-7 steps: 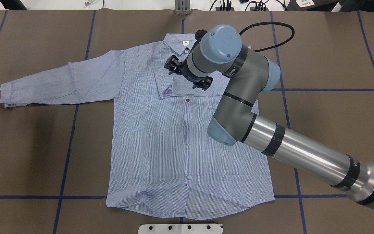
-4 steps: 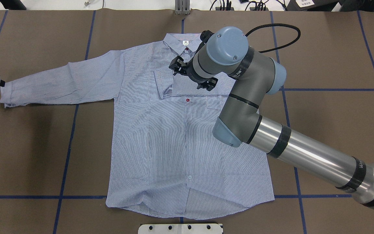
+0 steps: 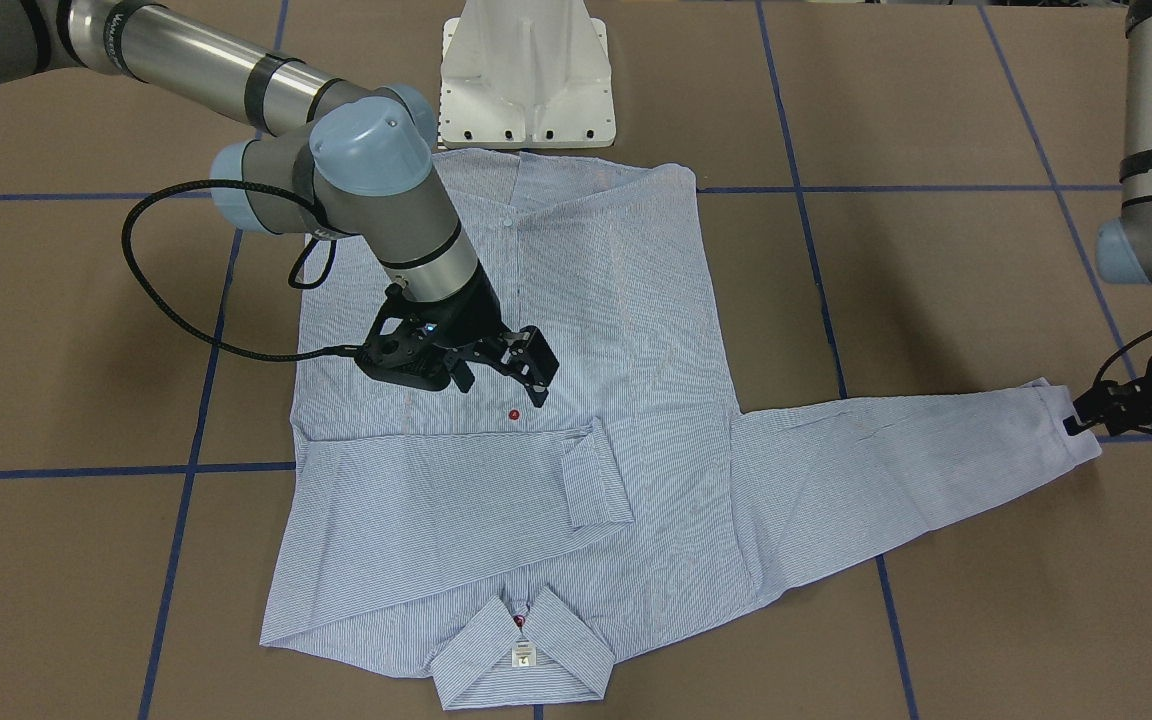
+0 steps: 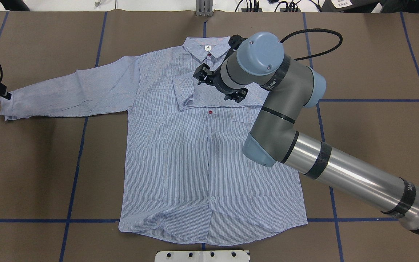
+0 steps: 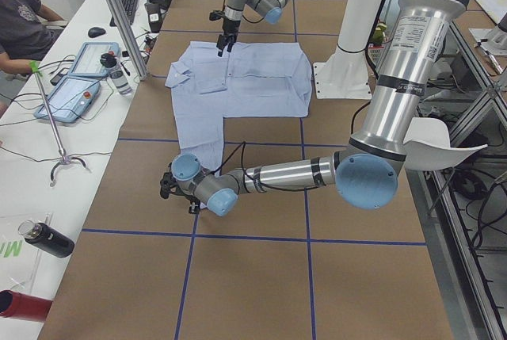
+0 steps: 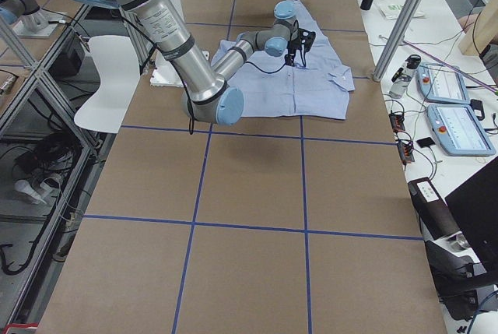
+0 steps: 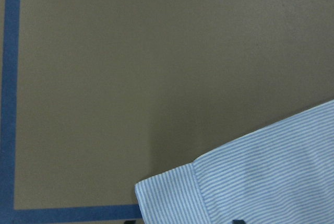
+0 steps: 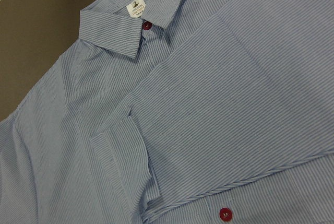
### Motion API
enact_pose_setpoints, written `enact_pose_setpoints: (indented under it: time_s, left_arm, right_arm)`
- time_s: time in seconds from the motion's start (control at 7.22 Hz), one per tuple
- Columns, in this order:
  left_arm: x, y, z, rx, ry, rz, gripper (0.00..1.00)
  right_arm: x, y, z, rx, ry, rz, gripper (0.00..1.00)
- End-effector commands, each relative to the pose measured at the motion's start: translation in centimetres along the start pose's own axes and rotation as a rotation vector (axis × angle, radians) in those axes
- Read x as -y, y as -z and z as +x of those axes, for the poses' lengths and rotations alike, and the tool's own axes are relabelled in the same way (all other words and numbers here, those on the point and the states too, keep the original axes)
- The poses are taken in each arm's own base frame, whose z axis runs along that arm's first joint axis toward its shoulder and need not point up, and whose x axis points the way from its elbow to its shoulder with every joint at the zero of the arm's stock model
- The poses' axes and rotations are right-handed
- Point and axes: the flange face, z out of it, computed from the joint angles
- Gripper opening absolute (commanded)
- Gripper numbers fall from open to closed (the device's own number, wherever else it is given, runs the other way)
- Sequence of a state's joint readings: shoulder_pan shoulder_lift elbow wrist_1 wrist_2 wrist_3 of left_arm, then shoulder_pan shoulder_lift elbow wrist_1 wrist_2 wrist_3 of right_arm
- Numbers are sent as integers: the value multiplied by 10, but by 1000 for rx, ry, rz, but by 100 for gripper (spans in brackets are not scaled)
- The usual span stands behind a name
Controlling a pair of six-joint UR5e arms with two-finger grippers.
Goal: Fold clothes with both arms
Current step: 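Hold the right gripper near the collar while the left gripper grasps the other cuff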
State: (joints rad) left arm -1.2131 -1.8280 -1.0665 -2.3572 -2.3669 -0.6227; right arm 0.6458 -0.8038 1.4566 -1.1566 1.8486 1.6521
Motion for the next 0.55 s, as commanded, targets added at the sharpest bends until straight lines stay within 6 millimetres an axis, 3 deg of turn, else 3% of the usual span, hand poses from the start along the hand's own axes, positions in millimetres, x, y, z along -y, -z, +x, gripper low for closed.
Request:
enact_pose_setpoints:
  time_s: [0.0,0.42]
  left_arm:
    - [-2,-6,-1,3,2,-11,59]
    - [-3,-7,-1,4,2,-13,55]
  right_arm:
    - [0,1,1,1,0,0,100]
    - [-1,4,4,7,2,0,100]
